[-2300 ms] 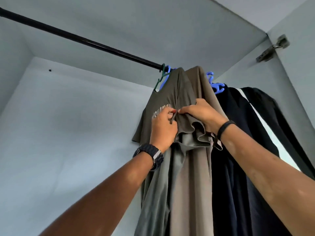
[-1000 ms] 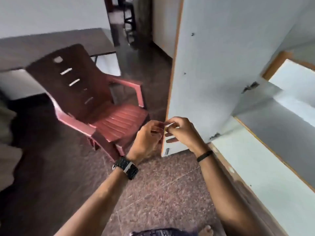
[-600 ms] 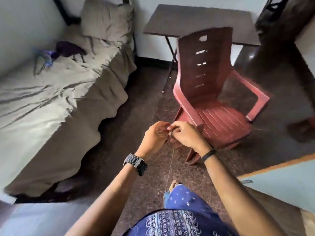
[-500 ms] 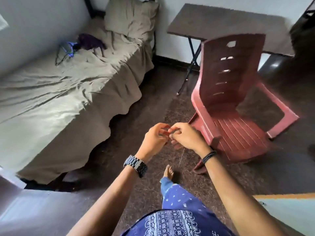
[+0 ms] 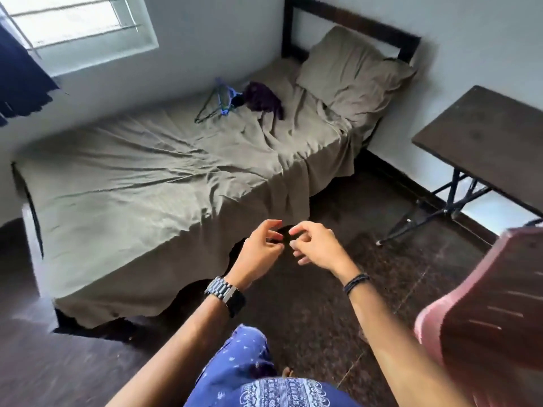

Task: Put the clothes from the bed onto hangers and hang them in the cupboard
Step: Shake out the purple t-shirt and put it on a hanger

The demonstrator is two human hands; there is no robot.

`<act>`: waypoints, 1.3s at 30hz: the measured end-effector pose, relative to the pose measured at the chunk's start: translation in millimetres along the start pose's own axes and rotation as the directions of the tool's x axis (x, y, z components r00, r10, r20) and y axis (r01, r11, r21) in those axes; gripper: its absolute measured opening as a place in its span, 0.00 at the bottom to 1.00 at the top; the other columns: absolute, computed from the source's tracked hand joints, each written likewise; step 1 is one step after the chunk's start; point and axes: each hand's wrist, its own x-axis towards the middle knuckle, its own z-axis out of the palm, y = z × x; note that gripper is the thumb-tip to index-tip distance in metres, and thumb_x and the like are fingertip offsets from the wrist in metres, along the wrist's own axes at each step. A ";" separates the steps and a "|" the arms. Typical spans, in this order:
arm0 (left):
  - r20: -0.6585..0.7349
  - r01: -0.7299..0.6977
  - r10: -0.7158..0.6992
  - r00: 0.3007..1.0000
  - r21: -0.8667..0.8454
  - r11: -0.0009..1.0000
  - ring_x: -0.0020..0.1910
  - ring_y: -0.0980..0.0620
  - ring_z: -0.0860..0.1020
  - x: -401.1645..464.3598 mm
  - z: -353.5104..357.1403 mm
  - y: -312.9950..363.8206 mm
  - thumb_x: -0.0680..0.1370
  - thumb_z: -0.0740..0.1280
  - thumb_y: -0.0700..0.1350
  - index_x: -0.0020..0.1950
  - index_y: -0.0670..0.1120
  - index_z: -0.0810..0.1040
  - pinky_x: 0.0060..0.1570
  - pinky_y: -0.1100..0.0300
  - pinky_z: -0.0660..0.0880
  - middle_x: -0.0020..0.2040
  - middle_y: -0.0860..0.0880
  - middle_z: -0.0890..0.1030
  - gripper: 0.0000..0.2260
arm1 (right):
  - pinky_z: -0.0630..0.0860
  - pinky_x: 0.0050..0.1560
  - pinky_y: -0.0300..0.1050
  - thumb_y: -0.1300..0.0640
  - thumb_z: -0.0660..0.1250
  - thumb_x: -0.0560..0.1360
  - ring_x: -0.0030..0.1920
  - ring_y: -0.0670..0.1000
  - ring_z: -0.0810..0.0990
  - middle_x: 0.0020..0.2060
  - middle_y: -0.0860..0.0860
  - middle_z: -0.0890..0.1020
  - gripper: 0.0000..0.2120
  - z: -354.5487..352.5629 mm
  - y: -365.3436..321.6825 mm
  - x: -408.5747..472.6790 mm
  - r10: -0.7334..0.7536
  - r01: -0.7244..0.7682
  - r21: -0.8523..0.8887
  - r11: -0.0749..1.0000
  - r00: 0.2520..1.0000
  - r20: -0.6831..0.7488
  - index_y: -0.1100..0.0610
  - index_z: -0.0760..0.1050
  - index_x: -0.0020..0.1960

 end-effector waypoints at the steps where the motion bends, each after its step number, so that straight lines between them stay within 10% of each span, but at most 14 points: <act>1: -0.005 0.002 -0.003 1.000 -0.012 1.000 0.45 0.51 0.80 16.5 -2.4 2.0 0.75 0.65 0.37 0.64 0.52 0.72 0.50 0.48 0.78 0.53 0.48 0.79 0.19 | 0.82 0.36 0.43 0.65 0.65 0.75 0.36 0.48 0.80 0.37 0.54 0.79 0.10 -3.6 -4.9 18.2 -0.008 0.008 -0.001 1.000 1.000 0.013 0.59 0.76 0.57; 11: 0.046 0.042 -0.040 0.998 -0.039 0.998 0.45 0.51 0.77 258.0 -43.8 16.1 0.75 0.65 0.41 0.51 0.61 0.73 0.51 0.48 0.76 0.49 0.51 0.78 0.14 | 0.80 0.35 0.41 0.64 0.67 0.75 0.36 0.47 0.80 0.37 0.53 0.80 0.14 -46.1 -57.4 247.5 0.019 -0.020 -0.035 0.999 1.000 -0.022 0.58 0.74 0.59; 21: 0.175 -0.003 -0.003 0.985 0.037 0.999 0.40 0.50 0.76 487.6 -88.4 91.6 0.78 0.62 0.35 0.63 0.46 0.71 0.41 0.56 0.74 0.48 0.48 0.76 0.15 | 0.81 0.47 0.56 0.63 0.65 0.75 0.42 0.58 0.83 0.42 0.58 0.81 0.18 -109.4 -119.2 438.7 0.042 -0.033 0.057 0.998 0.988 -0.150 0.54 0.70 0.64; 29: 0.097 0.063 -0.059 0.994 -0.042 0.997 0.42 0.49 0.75 589.7 -83.1 109.7 0.78 0.61 0.35 0.59 0.50 0.70 0.40 0.58 0.74 0.50 0.49 0.74 0.14 | 0.80 0.37 0.47 0.62 0.67 0.75 0.32 0.51 0.79 0.38 0.51 0.78 0.18 -156.4 -137.7 555.4 0.047 -0.043 0.040 0.998 0.995 -0.089 0.54 0.69 0.63; 39: 0.000 0.086 -0.086 0.996 -0.078 0.993 0.43 0.49 0.76 764.8 -93.1 114.7 0.78 0.61 0.33 0.60 0.49 0.71 0.38 0.60 0.72 0.49 0.49 0.76 0.15 | 0.81 0.47 0.54 0.59 0.67 0.75 0.43 0.55 0.82 0.44 0.56 0.81 0.17 -190.4 -149.1 724.1 0.011 -0.008 0.048 0.999 0.997 -0.070 0.54 0.70 0.63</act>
